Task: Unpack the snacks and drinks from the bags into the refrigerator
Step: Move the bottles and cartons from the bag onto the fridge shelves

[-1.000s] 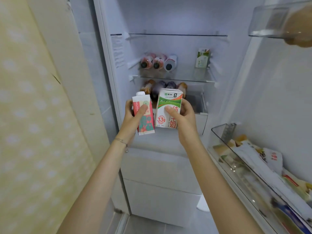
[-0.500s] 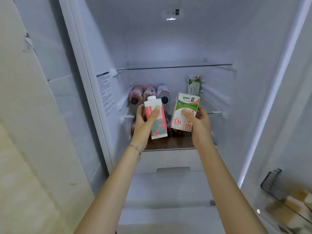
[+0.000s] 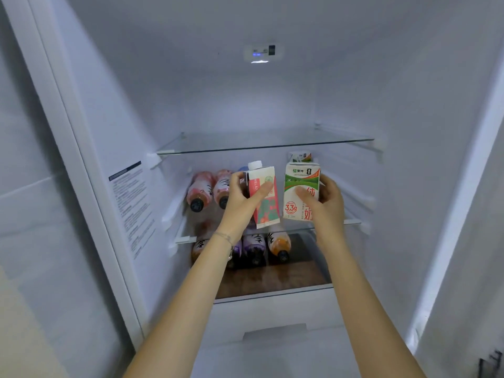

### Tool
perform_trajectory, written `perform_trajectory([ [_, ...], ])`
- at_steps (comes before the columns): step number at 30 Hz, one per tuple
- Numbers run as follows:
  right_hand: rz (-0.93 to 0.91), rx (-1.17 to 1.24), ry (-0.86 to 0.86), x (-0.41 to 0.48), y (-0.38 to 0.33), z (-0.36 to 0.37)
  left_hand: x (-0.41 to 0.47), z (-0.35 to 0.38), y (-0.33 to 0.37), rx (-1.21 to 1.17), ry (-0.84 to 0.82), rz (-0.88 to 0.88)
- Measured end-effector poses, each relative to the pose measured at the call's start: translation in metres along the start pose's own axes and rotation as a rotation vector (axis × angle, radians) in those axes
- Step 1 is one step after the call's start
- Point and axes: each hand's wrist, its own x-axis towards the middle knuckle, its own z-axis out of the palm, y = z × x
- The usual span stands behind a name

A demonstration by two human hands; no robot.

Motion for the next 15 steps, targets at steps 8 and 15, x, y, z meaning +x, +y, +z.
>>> perform_trajectory([
  [8,0.035,0.066,0.039,0.020,0.018,-0.006,0.026,-0.001,-0.020,0.119,0.052,0.022],
  [15,0.023,0.002,0.034,0.029,0.025,-0.008,0.036,0.004,-0.019,0.190,-0.067,0.023],
])
